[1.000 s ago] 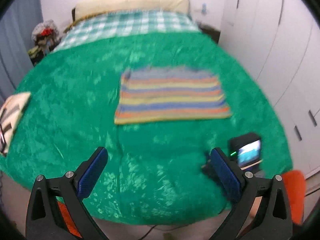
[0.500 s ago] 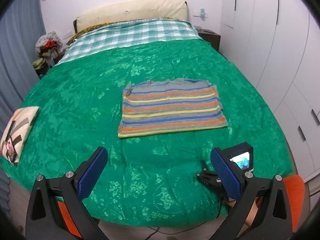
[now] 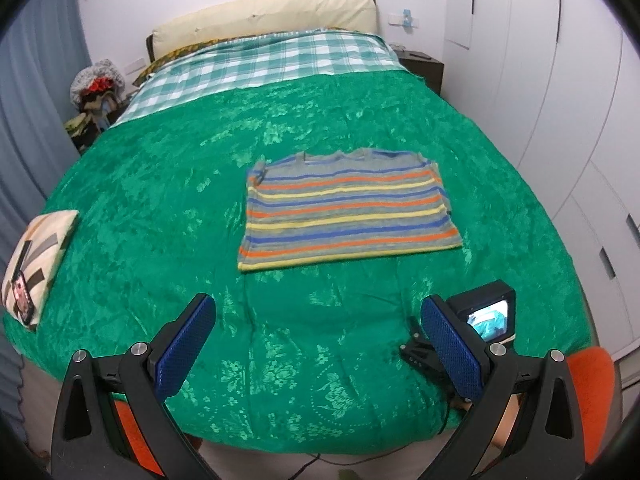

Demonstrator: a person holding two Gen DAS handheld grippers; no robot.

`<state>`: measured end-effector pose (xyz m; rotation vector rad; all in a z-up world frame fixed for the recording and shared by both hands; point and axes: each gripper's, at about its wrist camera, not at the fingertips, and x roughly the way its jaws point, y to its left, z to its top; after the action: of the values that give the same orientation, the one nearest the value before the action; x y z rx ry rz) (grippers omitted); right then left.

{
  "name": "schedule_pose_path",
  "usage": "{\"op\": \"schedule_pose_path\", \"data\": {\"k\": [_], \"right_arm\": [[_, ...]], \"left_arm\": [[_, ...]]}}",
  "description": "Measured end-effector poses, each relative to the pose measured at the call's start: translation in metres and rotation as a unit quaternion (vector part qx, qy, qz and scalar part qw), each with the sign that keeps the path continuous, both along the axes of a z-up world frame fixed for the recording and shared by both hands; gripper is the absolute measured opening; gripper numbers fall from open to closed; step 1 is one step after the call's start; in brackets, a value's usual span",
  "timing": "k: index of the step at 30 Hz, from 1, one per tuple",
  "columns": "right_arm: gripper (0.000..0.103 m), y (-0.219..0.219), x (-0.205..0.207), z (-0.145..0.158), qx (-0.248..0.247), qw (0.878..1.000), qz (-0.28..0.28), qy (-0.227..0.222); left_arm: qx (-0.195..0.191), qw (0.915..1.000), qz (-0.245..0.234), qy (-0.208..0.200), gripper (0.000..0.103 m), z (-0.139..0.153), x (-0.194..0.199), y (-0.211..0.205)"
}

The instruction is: Fold small clothes

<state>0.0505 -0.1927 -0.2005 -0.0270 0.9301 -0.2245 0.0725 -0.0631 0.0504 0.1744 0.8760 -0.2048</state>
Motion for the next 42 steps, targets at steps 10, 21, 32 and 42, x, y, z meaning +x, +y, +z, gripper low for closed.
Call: {"op": "schedule_pose_path", "data": {"k": [10,21,32,42], "right_arm": [[0.102,-0.005,0.001,0.007,0.019,1.000,0.004,0.013],[0.101,-0.162,0.061,0.077,0.206,0.979,0.003,0.014],[0.074,-0.228,0.242,0.043,0.367,0.927,-0.008,0.079],[0.009,-0.214,0.310,0.030,0.351,0.933,-0.021,0.074]], "left_arm": [[0.023,0.9993,-0.026,-0.009,0.102,-0.029,0.005,0.001],[0.042,0.9809,-0.188,0.027,0.102,-0.133,0.040,-0.079],[0.004,0.9686,-0.239,0.067,0.083,-0.199,0.150,-0.217],[-0.053,0.9694,-0.234,0.049,0.007,-0.178,0.147,-0.193]]}}
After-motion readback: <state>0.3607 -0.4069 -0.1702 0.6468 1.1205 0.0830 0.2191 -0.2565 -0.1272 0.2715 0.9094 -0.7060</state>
